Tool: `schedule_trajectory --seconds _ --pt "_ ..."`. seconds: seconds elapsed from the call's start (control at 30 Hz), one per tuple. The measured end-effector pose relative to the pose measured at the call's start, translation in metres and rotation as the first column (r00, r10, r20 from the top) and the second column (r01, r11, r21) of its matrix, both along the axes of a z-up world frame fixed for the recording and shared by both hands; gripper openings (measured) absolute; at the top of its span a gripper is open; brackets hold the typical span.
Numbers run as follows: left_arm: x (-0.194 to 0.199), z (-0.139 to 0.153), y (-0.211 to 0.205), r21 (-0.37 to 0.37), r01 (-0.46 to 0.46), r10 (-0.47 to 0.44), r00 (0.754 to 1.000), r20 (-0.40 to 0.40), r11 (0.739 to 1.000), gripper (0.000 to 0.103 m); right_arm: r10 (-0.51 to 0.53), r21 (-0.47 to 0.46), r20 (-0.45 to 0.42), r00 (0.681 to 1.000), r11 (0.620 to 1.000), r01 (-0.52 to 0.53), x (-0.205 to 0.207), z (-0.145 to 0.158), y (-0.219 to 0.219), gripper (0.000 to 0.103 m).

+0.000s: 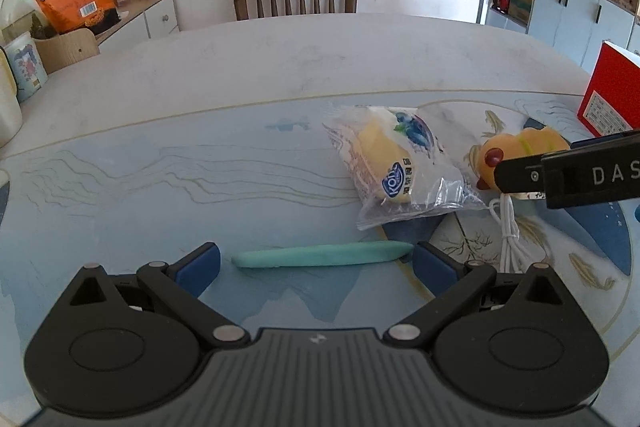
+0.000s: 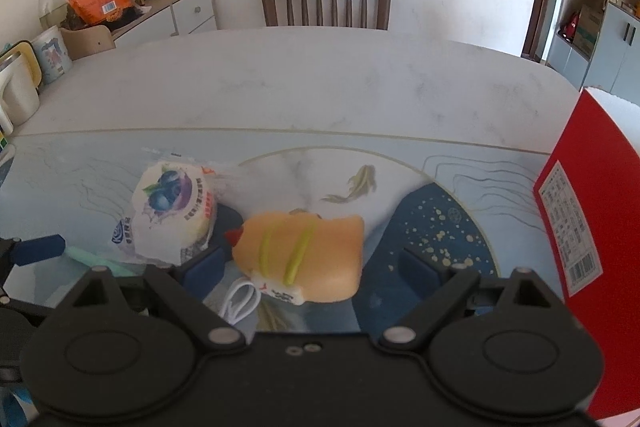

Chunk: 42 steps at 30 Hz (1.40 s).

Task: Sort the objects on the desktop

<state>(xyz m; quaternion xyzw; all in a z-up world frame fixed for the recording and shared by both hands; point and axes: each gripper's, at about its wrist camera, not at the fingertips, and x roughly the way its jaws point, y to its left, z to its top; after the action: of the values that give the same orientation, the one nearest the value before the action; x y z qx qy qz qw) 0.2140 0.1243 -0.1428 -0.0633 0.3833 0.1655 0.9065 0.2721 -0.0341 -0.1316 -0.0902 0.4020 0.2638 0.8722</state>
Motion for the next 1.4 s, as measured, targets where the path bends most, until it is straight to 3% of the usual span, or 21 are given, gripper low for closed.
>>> schedule_trajectory --seconds 0.93,1.13,1.4 --pt "0.0012 -0.0037 -0.0046 -0.008 -0.024 0.024 0.999 0.027 1.0 0.103 -0.001 -0.001 -0.024 1.0 1.0 0.001 0.007 -0.0081 0.004 0.089" --pt "0.0006 -0.0033 -0.0043 -0.007 -0.024 0.024 0.999 0.032 1.0 0.1 0.004 0.008 -0.029 1.0 1.0 -0.004 0.0066 -0.008 0.0042 0.075" --pt "-0.0022 -0.0014 -0.0023 -0.018 -0.02 0.021 0.999 0.039 1.0 0.098 -0.004 0.015 -0.021 1.0 1.0 0.005 0.0047 -0.0058 0.0019 0.073"
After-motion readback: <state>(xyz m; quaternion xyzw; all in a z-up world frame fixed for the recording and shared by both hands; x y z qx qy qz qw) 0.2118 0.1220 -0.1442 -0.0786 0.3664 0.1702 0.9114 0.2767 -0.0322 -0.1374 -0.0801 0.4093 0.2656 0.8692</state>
